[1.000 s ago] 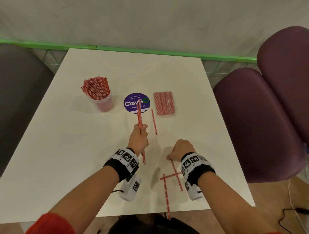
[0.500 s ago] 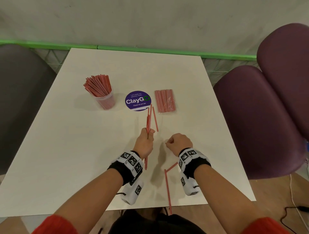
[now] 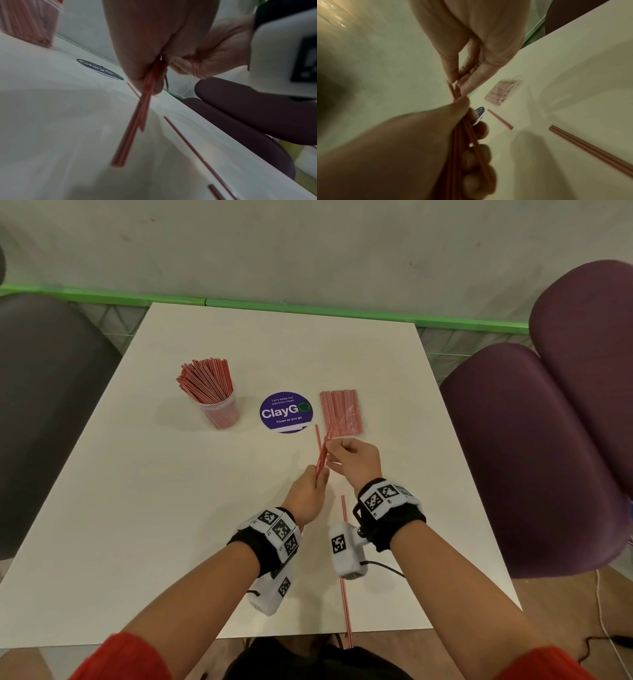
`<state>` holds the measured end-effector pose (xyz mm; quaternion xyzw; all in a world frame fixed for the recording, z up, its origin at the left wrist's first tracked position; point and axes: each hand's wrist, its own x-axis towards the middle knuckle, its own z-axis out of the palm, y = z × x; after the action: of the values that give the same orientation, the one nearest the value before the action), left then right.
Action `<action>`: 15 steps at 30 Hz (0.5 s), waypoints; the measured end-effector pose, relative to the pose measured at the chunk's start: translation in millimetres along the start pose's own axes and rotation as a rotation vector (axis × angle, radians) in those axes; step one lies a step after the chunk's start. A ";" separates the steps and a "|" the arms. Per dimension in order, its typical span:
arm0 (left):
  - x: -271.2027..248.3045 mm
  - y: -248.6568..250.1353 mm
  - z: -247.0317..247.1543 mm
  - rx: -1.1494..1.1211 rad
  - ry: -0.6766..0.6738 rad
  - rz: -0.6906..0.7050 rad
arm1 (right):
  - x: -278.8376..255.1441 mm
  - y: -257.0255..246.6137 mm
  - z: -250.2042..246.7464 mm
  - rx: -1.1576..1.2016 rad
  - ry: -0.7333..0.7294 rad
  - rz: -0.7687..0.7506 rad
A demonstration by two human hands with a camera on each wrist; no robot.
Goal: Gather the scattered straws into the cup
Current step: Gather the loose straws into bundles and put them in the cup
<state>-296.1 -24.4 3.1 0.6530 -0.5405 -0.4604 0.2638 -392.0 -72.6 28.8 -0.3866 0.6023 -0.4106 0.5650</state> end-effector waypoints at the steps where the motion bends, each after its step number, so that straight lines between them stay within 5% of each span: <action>1: 2.3 -2.1 -1.5 0.007 0.018 -0.013 | 1.8 1.9 -2.2 -0.034 0.018 -0.005; 4: 13.8 -7.5 -8.6 -0.006 0.069 -0.073 | 7.2 14.0 -16.7 -0.338 0.076 0.031; 8: 39.3 -1.1 -19.1 0.015 0.113 -0.142 | -0.9 28.3 -38.5 -0.971 -0.072 0.166; 15: 75.0 12.2 -9.3 0.360 0.127 -0.231 | -8.6 47.3 -33.3 -1.156 -0.083 0.203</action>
<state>-294.1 -100.3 -6.2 0.7749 -0.5178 -0.3414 0.1220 -424.7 -45.4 -11.3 -0.5881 0.7397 0.0562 0.3222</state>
